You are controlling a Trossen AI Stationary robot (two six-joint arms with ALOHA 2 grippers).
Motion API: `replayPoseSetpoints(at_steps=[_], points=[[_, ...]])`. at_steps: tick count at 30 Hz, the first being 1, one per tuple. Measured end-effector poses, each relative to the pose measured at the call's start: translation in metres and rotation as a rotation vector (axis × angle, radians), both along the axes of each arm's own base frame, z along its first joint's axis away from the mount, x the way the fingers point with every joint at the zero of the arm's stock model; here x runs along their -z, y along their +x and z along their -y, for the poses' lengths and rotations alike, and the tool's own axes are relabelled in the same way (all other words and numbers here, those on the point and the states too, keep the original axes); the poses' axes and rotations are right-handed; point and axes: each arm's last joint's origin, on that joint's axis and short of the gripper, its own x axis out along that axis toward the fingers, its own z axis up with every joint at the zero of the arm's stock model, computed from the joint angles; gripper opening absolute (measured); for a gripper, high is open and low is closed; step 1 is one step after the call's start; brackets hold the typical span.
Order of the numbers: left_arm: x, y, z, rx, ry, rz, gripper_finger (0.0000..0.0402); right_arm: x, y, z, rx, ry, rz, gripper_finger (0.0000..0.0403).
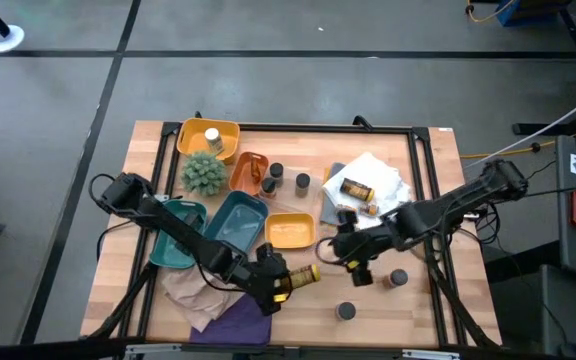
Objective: Sort spices by type
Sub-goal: Put the bottom yellow seasoning bottle into the bottom transparent bin
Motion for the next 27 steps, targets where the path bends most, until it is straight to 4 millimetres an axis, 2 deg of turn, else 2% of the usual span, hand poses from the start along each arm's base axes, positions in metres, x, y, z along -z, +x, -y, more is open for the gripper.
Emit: replayPoseSetpoints(at_steps=[6,10,19,27], points=[[-0.010,0.010,-0.005,0.033,0.029,0.108,0.0205,-0.024,-0.036,0.005,0.043,-0.079,0.093,0.0230],[-0.014,0.016,-0.009,0.050,0.056,0.161,0.0205,-0.023,-0.052,-0.002,0.058,-0.090,0.161,0.0230],[-0.026,0.024,-0.011,0.085,0.094,0.291,0.0205,0.001,-0.055,-0.027,-0.008,-0.056,0.241,0.0230],[-0.028,0.024,-0.010,0.097,0.095,0.314,0.0205,0.004,-0.055,-0.029,-0.013,-0.042,0.257,0.0230]])
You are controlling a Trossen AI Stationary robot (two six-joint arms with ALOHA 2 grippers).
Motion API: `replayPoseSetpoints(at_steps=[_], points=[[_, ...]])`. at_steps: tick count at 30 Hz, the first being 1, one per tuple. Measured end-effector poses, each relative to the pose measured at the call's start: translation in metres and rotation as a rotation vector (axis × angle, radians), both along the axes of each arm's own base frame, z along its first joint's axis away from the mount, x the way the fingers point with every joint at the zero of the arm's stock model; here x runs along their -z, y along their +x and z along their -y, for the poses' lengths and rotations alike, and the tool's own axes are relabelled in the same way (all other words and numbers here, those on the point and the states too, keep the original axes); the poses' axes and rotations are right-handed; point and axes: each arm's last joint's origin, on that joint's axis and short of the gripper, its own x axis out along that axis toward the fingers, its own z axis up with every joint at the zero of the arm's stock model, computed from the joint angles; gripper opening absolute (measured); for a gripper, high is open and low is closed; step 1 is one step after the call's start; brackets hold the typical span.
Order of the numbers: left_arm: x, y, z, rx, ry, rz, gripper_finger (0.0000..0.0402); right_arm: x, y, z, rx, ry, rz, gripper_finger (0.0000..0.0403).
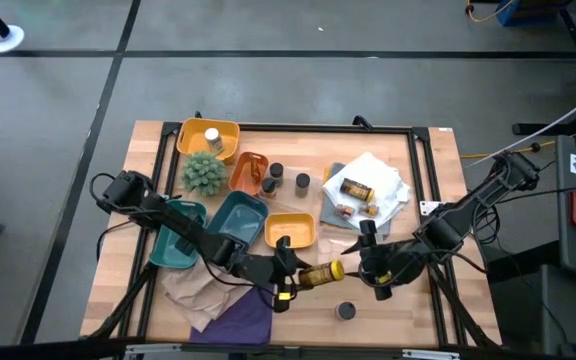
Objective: Sort spices by type
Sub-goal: Put the bottom yellow seasoning bottle into the bottom transparent bin
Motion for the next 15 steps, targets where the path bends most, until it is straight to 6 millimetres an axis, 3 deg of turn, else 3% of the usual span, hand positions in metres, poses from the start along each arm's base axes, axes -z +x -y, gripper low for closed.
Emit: replayPoseSetpoints(at_steps=[15], points=[[0.0005,-0.0004,0.0005,0.003,0.005,-0.005,0.0205,-0.0010,0.0000,-0.0035,-0.041,0.115,-0.035,0.0230]])
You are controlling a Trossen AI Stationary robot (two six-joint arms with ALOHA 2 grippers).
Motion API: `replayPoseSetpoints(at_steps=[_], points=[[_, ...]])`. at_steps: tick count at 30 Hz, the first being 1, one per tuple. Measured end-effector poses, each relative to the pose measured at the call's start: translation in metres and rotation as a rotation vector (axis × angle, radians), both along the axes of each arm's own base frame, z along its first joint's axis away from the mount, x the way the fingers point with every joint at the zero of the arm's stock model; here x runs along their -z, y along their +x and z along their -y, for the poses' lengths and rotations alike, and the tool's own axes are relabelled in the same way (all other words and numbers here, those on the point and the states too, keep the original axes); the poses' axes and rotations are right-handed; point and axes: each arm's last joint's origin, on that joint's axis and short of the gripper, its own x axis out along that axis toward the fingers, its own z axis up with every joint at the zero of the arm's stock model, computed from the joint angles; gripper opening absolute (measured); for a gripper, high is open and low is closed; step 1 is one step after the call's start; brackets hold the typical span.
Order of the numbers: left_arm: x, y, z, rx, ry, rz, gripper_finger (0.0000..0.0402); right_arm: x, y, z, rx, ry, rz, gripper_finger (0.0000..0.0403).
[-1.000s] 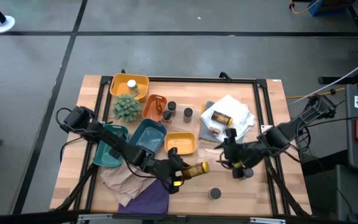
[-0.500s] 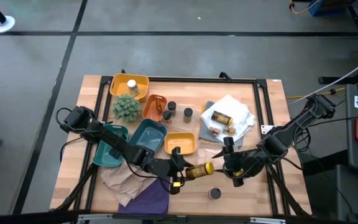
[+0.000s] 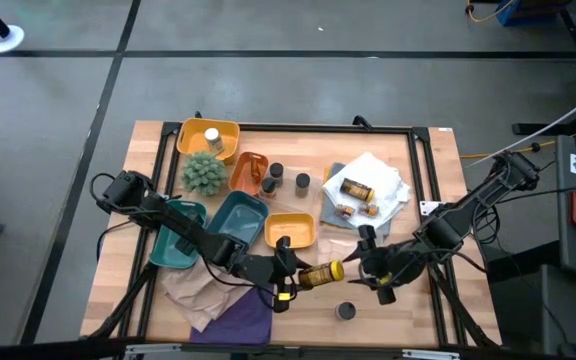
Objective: Sort spices by type
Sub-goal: Put the bottom yellow seasoning bottle into the bottom transparent bin
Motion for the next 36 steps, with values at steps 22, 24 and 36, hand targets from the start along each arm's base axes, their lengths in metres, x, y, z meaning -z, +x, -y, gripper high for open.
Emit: replayPoseSetpoints(at_steps=[22,24,36], points=[[0.002,-0.001,0.000,-0.011,0.000,-0.022,0.0205,0.000,0.017,0.011,0.060,0.062,0.017,0.0230],[0.003,-0.001,0.000,-0.009,0.000,-0.023,0.0205,0.001,0.017,0.011,0.067,0.054,0.014,0.0230],[0.002,-0.001,0.000,0.000,0.004,-0.020,0.0205,0.001,0.016,0.012,0.072,0.045,0.010,0.0230]])
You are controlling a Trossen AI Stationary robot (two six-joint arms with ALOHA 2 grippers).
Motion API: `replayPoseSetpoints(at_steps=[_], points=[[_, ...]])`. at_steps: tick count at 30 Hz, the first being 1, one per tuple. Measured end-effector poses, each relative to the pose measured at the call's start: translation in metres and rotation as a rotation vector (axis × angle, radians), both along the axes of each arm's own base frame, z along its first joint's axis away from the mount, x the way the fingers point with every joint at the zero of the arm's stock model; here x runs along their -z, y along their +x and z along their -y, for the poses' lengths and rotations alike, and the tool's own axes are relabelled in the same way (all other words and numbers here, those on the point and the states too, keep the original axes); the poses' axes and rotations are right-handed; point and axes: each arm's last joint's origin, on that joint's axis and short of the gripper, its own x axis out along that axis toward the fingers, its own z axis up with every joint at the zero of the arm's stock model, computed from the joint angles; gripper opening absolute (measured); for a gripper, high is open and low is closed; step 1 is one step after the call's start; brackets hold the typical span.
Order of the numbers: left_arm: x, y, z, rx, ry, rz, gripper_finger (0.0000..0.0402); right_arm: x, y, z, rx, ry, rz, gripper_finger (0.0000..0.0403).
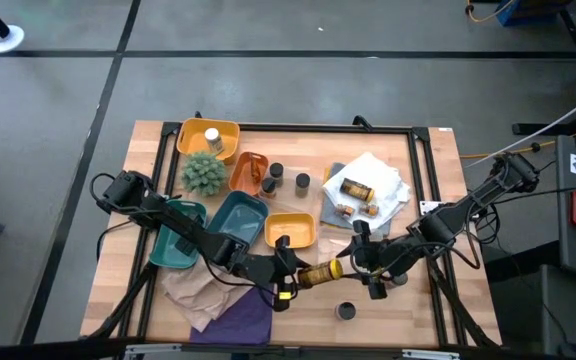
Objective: Sort spices by type
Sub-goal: Put the bottom yellow seasoning bottle into the bottom transparent bin
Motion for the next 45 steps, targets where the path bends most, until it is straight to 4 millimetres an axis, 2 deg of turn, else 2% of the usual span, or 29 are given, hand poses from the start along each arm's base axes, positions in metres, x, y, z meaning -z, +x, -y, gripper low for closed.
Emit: replayPoseSetpoints(at_steps=[10,19,40,45], points=[[0.000,0.000,0.000,0.001,-0.002,0.004,0.0205,0.001,0.000,-0.001,0.009,0.079,-0.033,0.0230],[0.002,-0.001,0.001,0.003,0.005,-0.019,0.0205,0.010,0.006,-0.004,0.054,0.103,-0.075,0.0230],[-0.003,-0.006,0.004,0.013,0.004,-0.016,0.0205,0.007,0.010,-0.005,0.053,0.169,-0.054,0.0230],[-0.001,-0.006,0.004,0.016,0.015,-0.036,0.0205,0.015,0.017,-0.006,0.091,0.194,-0.089,0.0251]])
